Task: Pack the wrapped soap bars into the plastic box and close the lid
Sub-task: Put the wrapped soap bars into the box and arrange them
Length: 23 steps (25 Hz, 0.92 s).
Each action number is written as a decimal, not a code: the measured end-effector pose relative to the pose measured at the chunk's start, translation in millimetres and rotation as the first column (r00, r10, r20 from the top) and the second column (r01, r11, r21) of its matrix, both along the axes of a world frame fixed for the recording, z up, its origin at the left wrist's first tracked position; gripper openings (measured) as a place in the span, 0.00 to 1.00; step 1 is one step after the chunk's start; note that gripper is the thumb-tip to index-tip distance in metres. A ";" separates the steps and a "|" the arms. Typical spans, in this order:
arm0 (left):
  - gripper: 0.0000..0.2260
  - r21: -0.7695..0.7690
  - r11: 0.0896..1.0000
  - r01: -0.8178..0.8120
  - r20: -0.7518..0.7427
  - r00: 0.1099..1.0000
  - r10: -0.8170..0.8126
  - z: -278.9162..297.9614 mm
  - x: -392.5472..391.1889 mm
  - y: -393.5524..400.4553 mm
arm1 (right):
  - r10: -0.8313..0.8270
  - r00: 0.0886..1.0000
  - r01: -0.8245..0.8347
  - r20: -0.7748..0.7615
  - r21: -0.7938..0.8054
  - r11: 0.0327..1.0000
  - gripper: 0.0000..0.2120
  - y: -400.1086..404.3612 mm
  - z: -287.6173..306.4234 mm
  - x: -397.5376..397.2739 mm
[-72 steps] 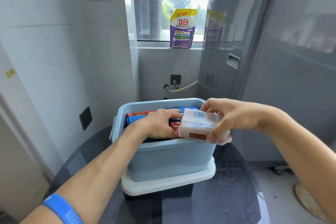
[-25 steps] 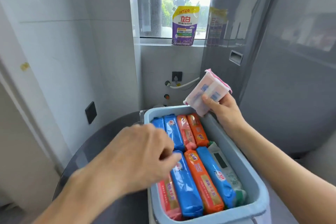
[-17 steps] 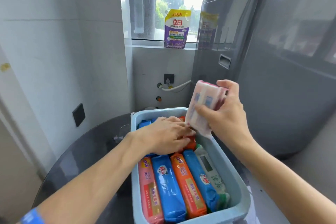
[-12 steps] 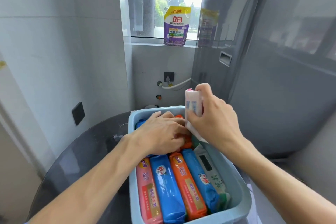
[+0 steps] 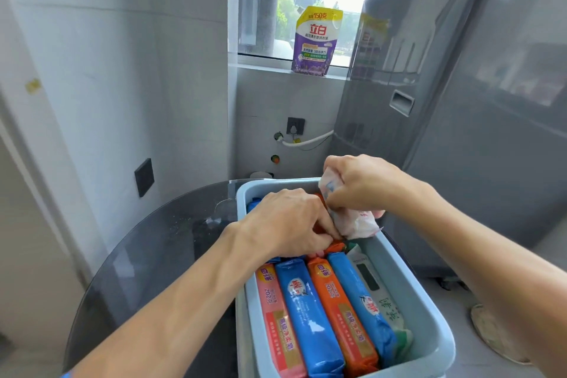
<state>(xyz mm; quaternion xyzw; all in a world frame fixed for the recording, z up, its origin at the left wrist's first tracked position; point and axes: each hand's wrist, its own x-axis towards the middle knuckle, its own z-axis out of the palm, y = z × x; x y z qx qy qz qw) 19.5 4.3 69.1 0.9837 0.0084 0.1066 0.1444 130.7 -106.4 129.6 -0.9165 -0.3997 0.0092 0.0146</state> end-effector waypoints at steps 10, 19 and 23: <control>0.10 0.044 0.997 -0.060 -0.022 0.998 0.061 3.6 -4.2 -3.2 | -0.003 0.995 0.005 0.100 -0.024 1.000 0.11 -0.9 -38.7 -2.9; 0.12 0.032 0.997 -0.065 -0.023 0.998 0.066 4.4 -7.2 -4.0 | -0.031 0.998 0.034 -0.052 0.064 0.997 0.10 21.3 -40.9 16.5; 0.11 0.012 0.997 -0.073 -0.018 0.997 0.073 5.3 -6.1 -2.6 | 0.071 0.996 -0.060 -0.059 0.160 0.985 0.13 22.8 -46.7 18.9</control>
